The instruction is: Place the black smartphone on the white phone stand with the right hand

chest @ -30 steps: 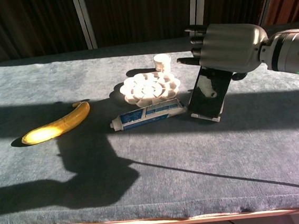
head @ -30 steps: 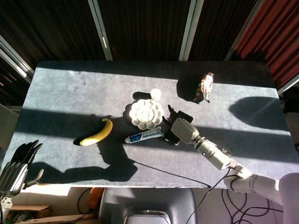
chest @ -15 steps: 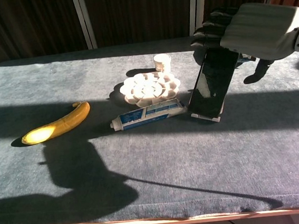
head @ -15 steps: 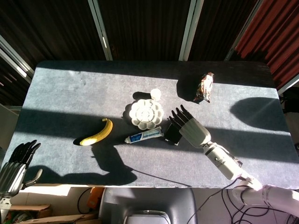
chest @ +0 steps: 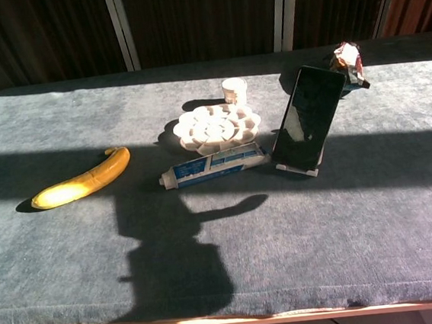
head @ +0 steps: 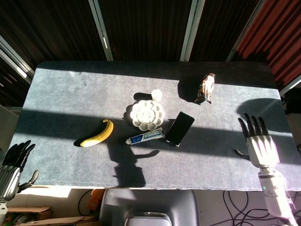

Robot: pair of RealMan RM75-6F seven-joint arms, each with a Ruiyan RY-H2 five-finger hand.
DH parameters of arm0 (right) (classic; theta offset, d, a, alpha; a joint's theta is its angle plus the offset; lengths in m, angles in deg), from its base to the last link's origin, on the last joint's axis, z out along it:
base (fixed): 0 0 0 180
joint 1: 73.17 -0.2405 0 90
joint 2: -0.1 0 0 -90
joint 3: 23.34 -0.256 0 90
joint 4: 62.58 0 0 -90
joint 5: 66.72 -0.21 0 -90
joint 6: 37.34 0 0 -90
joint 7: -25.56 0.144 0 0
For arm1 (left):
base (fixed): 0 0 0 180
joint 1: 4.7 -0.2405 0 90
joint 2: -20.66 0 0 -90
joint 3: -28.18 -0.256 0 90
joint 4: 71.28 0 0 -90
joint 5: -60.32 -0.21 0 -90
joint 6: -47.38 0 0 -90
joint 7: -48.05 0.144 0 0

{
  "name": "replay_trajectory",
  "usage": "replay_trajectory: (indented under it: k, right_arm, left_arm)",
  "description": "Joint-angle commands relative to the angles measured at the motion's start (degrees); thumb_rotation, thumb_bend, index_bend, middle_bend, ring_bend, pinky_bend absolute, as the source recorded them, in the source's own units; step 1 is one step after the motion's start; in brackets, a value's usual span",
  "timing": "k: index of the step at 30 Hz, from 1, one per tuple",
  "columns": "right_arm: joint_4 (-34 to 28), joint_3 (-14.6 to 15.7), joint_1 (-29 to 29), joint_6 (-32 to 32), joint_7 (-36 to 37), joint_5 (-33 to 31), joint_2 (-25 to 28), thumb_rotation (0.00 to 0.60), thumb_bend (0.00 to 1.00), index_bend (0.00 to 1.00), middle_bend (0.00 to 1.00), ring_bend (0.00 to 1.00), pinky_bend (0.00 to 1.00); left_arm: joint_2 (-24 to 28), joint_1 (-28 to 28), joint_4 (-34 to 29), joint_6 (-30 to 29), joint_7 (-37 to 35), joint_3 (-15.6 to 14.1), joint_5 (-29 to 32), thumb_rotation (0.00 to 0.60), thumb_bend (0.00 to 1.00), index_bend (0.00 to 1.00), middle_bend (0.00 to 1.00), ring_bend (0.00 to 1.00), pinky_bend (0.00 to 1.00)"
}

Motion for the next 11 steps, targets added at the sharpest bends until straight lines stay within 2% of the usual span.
replay_trajectory:
  k: [1,5,11]
  right_arm:
    - [5.1,2.1,4.4,2.7,5.3,-4.5,-0.8,0.600,0.19,0.00,0.00,0.00,0.00]
    - [3.7,0.8,5.3,0.9,5.6,-4.1,0.3,0.600,0.19,0.00,0.00,0.00,0.00]
    - [2.7,0.8,6.3,0.4,7.2,-1.7,1.0,0.600,0.19,0.00,0.00,0.00,0.00]
  left_arm:
    - [-0.6,-0.3,-0.2,0.6,2.3,0.0,0.6,0.600,0.38,0.00,0.00,0.00,0.00]
    - [-0.8,0.3,-1.4,2.7,4.6,0.1,1.8,0.600,0.38,0.00,0.00,0.00,0.00]
    - [-1.0,0.7,-2.3,4.0,6.6,0.1,2.0,0.600,0.38,0.00,0.00,0.00,0.00]
